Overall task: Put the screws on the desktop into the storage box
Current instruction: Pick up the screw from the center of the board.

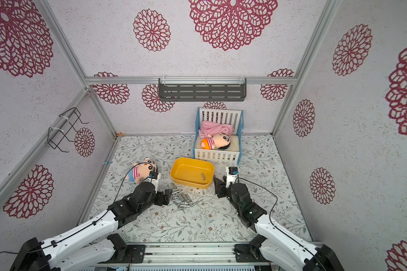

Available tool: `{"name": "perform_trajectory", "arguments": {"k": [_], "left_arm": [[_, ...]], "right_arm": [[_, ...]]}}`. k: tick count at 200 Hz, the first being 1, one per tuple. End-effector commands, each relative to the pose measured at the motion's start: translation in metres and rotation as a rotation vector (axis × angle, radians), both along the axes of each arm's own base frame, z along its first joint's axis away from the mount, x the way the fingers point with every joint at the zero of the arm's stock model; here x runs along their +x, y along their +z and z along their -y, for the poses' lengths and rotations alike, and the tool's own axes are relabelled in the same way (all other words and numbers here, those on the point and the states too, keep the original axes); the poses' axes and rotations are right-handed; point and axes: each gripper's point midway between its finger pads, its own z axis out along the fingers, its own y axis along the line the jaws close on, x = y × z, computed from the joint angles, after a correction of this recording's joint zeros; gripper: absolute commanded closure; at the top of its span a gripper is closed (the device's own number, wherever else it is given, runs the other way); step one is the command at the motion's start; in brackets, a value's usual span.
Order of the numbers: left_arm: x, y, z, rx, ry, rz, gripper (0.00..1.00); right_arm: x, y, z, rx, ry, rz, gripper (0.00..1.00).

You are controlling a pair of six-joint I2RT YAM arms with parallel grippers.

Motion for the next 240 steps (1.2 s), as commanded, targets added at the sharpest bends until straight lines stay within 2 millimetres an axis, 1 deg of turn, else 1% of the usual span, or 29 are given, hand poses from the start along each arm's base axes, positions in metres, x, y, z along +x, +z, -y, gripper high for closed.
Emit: {"name": "perform_trajectory", "arguments": {"k": [1, 24, 36, 50, 63, 71, 86, 99, 111, 126, 141, 154, 175, 210, 233, 240], "left_arm": [[-0.016, 0.011, 0.050, -0.063, -0.222, -0.008, 0.15], [-0.030, -0.003, 0.078, 0.032, -0.328, -0.024, 0.22], [-0.039, -0.011, 0.092, 0.101, -0.380, -0.027, 0.23], [-0.049, -0.023, 0.109, 0.176, -0.442, -0.038, 0.24], [-0.057, -0.034, 0.119, 0.246, -0.479, -0.063, 0.28], [-0.058, -0.036, 0.125, 0.268, -0.488, -0.066, 0.29], [-0.059, -0.045, 0.130, 0.296, -0.501, -0.078, 0.32], [-0.058, -0.053, 0.131, 0.331, -0.498, -0.092, 0.34], [-0.054, -0.060, 0.129, 0.372, -0.484, -0.100, 0.39], [-0.050, -0.068, 0.127, 0.421, -0.481, -0.100, 0.41], [-0.047, -0.075, 0.130, 0.446, -0.484, -0.111, 0.43], [-0.044, -0.081, 0.132, 0.475, -0.478, -0.124, 0.47], [-0.040, -0.086, 0.135, 0.500, -0.474, -0.128, 0.48], [-0.030, -0.086, 0.143, 0.506, -0.469, -0.119, 0.51], [-0.027, -0.089, 0.148, 0.496, -0.476, -0.135, 0.55], [-0.026, -0.092, 0.149, 0.498, -0.481, -0.145, 0.59]], "right_arm": [[0.008, 0.021, 0.011, 0.070, -0.076, 0.111, 0.44], [0.012, 0.015, 0.006, 0.083, -0.070, 0.091, 0.44], [0.014, 0.017, 0.004, 0.078, -0.064, 0.096, 0.44], [0.015, 0.014, 0.009, 0.075, -0.092, 0.100, 0.46], [0.014, 0.015, 0.015, 0.079, -0.118, 0.110, 0.47], [0.013, 0.017, 0.018, 0.082, -0.130, 0.118, 0.47], [0.011, 0.023, 0.025, 0.093, -0.158, 0.139, 0.48], [0.008, 0.026, 0.032, 0.101, -0.186, 0.155, 0.48], [0.007, 0.028, 0.038, 0.109, -0.206, 0.168, 0.48], [0.005, 0.030, 0.040, 0.114, -0.211, 0.176, 0.49], [0.005, 0.031, 0.039, 0.118, -0.207, 0.176, 0.50], [0.005, 0.031, 0.038, 0.120, -0.204, 0.175, 0.50], [0.005, 0.031, 0.039, 0.122, -0.209, 0.174, 0.50], [0.005, 0.031, 0.036, 0.127, -0.196, 0.169, 0.51], [0.005, 0.031, 0.034, 0.128, -0.185, 0.165, 0.51], [0.006, 0.031, 0.034, 0.129, -0.185, 0.166, 0.51]]}}
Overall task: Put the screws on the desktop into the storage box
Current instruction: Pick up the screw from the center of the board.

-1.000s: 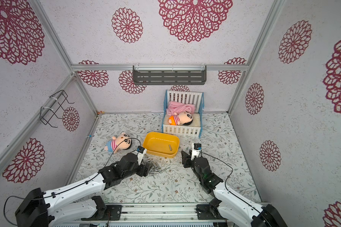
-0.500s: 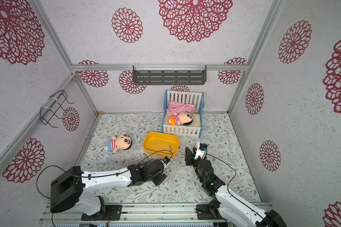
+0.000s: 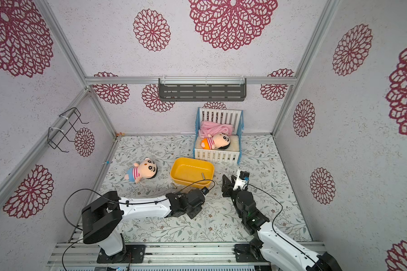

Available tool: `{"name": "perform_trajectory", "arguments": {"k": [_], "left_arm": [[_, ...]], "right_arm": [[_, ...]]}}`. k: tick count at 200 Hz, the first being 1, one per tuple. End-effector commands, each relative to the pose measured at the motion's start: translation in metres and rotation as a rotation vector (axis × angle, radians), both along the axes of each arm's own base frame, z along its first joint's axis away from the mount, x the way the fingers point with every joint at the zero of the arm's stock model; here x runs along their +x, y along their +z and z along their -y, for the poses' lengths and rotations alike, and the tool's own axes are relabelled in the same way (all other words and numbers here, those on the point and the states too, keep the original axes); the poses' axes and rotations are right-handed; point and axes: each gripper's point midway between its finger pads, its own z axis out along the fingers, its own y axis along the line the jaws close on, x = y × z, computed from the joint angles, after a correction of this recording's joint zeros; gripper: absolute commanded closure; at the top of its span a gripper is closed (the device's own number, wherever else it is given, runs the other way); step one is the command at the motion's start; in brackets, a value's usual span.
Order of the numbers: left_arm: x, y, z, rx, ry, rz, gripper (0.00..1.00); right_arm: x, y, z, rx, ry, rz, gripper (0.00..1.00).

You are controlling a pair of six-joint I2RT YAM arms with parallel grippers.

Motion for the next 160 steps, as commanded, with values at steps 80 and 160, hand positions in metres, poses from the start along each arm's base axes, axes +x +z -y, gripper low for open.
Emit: {"name": "perform_trajectory", "arguments": {"k": [80, 160], "left_arm": [[0.010, -0.021, -0.006, 0.062, 0.019, -0.057, 0.68], [0.011, -0.028, -0.008, 0.083, 0.027, -0.074, 0.68]], "right_arm": [[0.002, 0.013, 0.002, 0.034, -0.014, 0.028, 0.51], [0.001, 0.014, -0.002, 0.043, 0.010, 0.032, 0.51]]}}
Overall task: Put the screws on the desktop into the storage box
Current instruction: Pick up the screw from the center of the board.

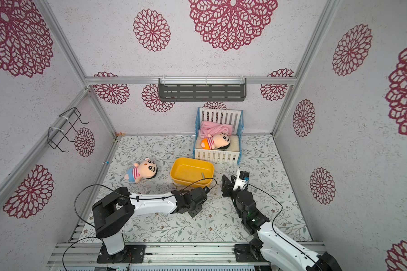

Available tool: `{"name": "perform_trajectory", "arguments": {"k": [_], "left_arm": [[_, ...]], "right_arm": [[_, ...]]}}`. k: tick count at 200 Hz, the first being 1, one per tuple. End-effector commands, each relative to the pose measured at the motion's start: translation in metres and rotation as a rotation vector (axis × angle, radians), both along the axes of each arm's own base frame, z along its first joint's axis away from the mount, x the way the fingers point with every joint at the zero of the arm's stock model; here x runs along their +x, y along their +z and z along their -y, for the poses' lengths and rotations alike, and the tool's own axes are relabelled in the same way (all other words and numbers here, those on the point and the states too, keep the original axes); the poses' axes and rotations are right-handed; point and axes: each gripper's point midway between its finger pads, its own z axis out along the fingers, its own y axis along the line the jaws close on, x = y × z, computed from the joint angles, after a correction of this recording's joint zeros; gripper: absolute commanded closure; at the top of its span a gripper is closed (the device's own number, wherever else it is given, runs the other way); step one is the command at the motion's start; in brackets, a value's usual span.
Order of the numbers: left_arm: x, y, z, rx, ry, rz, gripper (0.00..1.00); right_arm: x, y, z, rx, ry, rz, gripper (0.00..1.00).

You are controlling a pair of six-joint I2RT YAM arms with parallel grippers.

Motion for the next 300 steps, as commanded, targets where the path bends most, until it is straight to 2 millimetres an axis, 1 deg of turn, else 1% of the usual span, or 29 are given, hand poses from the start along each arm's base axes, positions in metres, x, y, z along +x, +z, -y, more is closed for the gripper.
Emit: {"name": "perform_trajectory", "arguments": {"k": [1, 28, 42, 64, 81, 105, 126, 160, 196, 230, 263, 278, 294, 300], "left_arm": [[0.004, -0.001, -0.001, 0.009, 0.008, -0.013, 0.68], [0.003, -0.003, -0.001, 0.011, 0.006, -0.019, 0.69], [0.002, -0.004, -0.001, 0.013, 0.004, -0.025, 0.71], [-0.001, -0.006, 0.000, 0.009, -0.004, -0.042, 0.71], [-0.004, -0.006, 0.001, 0.002, -0.012, -0.055, 0.74], [-0.007, -0.008, 0.001, 0.001, -0.016, -0.069, 0.75], [-0.006, -0.010, 0.000, 0.010, -0.012, -0.068, 0.76], [-0.004, -0.013, -0.008, 0.046, -0.007, -0.045, 0.76], [-0.007, -0.015, -0.007, 0.044, -0.010, -0.064, 0.75], [-0.010, -0.020, -0.008, 0.057, -0.013, -0.084, 0.76], [-0.011, -0.023, -0.010, 0.074, -0.008, -0.090, 0.76], [-0.012, -0.024, -0.009, 0.073, -0.008, -0.096, 0.77], [-0.011, -0.023, -0.011, 0.076, -0.004, -0.090, 0.86], [-0.010, -0.022, -0.011, 0.077, -0.002, -0.084, 0.88]], "right_arm": [[0.002, 0.015, -0.002, 0.039, 0.007, 0.034, 0.51], [0.001, 0.015, -0.002, 0.038, 0.007, 0.036, 0.51], [0.001, 0.015, -0.001, 0.039, 0.006, 0.037, 0.51], [0.000, 0.017, -0.001, 0.043, 0.008, 0.044, 0.51], [0.000, 0.017, -0.001, 0.045, 0.007, 0.046, 0.51], [-0.001, 0.018, 0.000, 0.047, 0.007, 0.049, 0.51], [-0.001, 0.018, 0.000, 0.046, 0.007, 0.048, 0.51], [-0.002, 0.021, -0.001, 0.054, 0.015, 0.058, 0.50], [-0.004, 0.023, 0.001, 0.061, 0.013, 0.069, 0.49], [-0.005, 0.024, 0.003, 0.065, 0.004, 0.076, 0.49], [-0.007, 0.024, 0.009, 0.067, -0.019, 0.081, 0.49], [-0.008, 0.025, 0.012, 0.074, -0.031, 0.088, 0.49], [-0.010, 0.026, 0.017, 0.085, -0.055, 0.096, 0.49], [-0.010, 0.026, 0.019, 0.088, -0.061, 0.098, 0.49]]}}
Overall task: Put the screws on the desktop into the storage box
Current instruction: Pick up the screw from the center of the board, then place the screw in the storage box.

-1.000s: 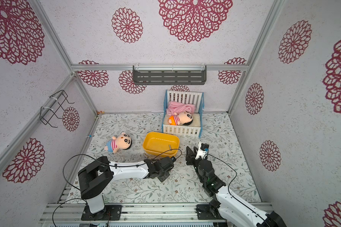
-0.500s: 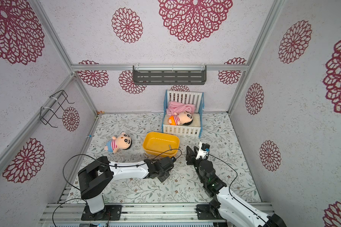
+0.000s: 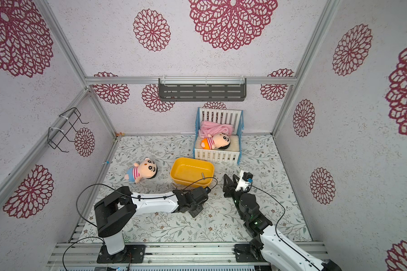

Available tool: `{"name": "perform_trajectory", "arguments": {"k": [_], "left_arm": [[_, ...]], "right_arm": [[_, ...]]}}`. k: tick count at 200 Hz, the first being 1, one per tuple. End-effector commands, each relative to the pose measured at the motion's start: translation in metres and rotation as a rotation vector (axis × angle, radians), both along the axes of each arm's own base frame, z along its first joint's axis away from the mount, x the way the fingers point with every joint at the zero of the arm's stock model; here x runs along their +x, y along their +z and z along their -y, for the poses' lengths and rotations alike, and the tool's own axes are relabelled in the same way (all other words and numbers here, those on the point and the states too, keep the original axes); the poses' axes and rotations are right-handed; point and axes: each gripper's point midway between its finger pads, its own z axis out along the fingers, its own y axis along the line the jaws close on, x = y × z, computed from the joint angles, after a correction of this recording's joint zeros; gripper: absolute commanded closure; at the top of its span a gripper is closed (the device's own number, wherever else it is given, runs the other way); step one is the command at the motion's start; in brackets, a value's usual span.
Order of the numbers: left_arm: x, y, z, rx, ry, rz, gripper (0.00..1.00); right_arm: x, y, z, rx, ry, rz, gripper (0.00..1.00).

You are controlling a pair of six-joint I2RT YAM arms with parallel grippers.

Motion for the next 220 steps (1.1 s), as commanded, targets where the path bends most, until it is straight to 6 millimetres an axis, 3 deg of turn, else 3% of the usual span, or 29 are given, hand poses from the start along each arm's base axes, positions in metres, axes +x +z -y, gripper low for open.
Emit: {"name": "perform_trajectory", "arguments": {"k": [1, 42, 72, 101, 125, 145, 162, 191, 220], "left_arm": [[-0.006, -0.019, -0.017, 0.082, 0.008, -0.045, 0.88], [-0.006, -0.011, -0.017, 0.075, 0.008, -0.023, 0.91], [-0.006, 0.009, -0.012, 0.023, 0.003, 0.015, 0.95], [0.001, 0.050, -0.009, -0.106, 0.024, 0.110, 0.96], [0.010, 0.098, 0.000, -0.240, 0.060, 0.184, 0.99], [0.026, 0.138, 0.006, -0.320, 0.104, 0.249, 1.00], [0.048, 0.159, 0.005, -0.370, 0.176, 0.275, 1.00], [0.093, 0.161, -0.003, -0.393, 0.318, 0.277, 1.00], [0.126, 0.138, 0.004, -0.375, 0.374, 0.222, 1.00]], "right_arm": [[-0.001, 0.010, 0.012, 0.047, -0.053, 0.034, 0.49], [-0.004, 0.011, 0.017, 0.053, -0.074, 0.044, 0.48], [-0.004, 0.006, 0.020, 0.067, -0.092, 0.036, 0.48], [-0.002, 0.005, 0.014, 0.061, -0.065, 0.031, 0.47], [-0.002, 0.005, 0.014, 0.061, -0.063, 0.030, 0.47], [-0.001, 0.005, 0.012, 0.061, -0.056, 0.030, 0.46], [0.000, 0.003, 0.009, 0.060, -0.045, 0.023, 0.46], [0.003, -0.004, 0.003, 0.055, -0.027, -0.003, 0.46], [0.007, -0.007, -0.001, 0.043, -0.016, -0.024, 0.46]]}}
